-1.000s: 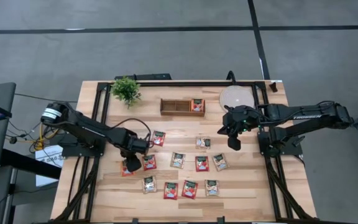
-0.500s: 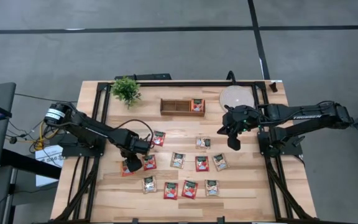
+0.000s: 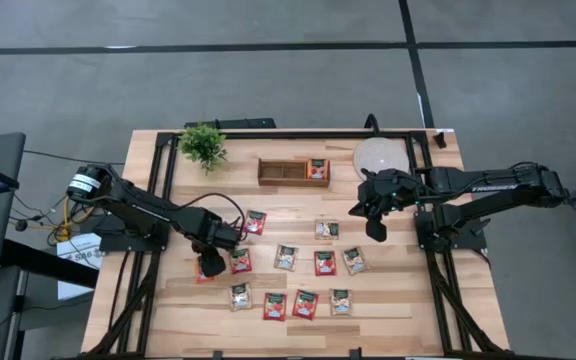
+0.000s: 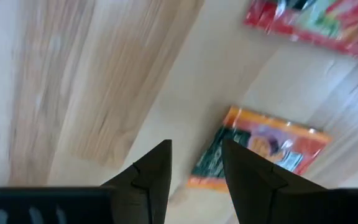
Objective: Pick & Place Tea
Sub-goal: Put the orange tea bag into the right section of the wooden organizer
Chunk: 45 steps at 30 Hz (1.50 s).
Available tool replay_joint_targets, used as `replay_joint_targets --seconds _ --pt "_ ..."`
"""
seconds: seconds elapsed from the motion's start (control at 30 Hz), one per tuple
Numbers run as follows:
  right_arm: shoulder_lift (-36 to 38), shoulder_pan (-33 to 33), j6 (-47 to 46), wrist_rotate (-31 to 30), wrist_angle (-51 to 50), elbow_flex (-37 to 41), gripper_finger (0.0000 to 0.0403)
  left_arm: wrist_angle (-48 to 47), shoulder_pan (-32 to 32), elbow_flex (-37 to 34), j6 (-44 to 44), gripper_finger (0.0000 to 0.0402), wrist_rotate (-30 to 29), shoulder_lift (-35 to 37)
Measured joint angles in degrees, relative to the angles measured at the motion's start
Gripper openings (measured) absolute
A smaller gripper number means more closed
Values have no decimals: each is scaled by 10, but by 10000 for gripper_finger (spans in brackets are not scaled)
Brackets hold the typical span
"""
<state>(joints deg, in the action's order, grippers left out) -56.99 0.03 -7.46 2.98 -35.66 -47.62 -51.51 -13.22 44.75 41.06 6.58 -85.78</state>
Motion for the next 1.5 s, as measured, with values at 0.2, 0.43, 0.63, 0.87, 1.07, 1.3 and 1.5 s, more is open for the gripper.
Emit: replay_joint_targets --seconds 0.2,0.43,0.63,0.87,1.07,1.3,1.5 --pt "0 0 2 0 6 0 1 40 0 -6 -4 133 -27 -1" --pt "0 0 3 0 6 0 1 45 0 -30 6 133 -7 -1" --pt "0 0 3 0 7 0 0 49 0 -29 17 133 -7 0" --pt "0 0 3 0 15 0 1 40 -1 -4 28 133 -9 11" --pt "0 0 -1 0 15 0 1 12 -24 -3 6 133 1 11" --pt "0 0 -1 0 15 0 1 32 -38 -9 5 133 0 11" --pt "0 0 -1 0 15 0 1 55 -37 -33 6 133 0 10"
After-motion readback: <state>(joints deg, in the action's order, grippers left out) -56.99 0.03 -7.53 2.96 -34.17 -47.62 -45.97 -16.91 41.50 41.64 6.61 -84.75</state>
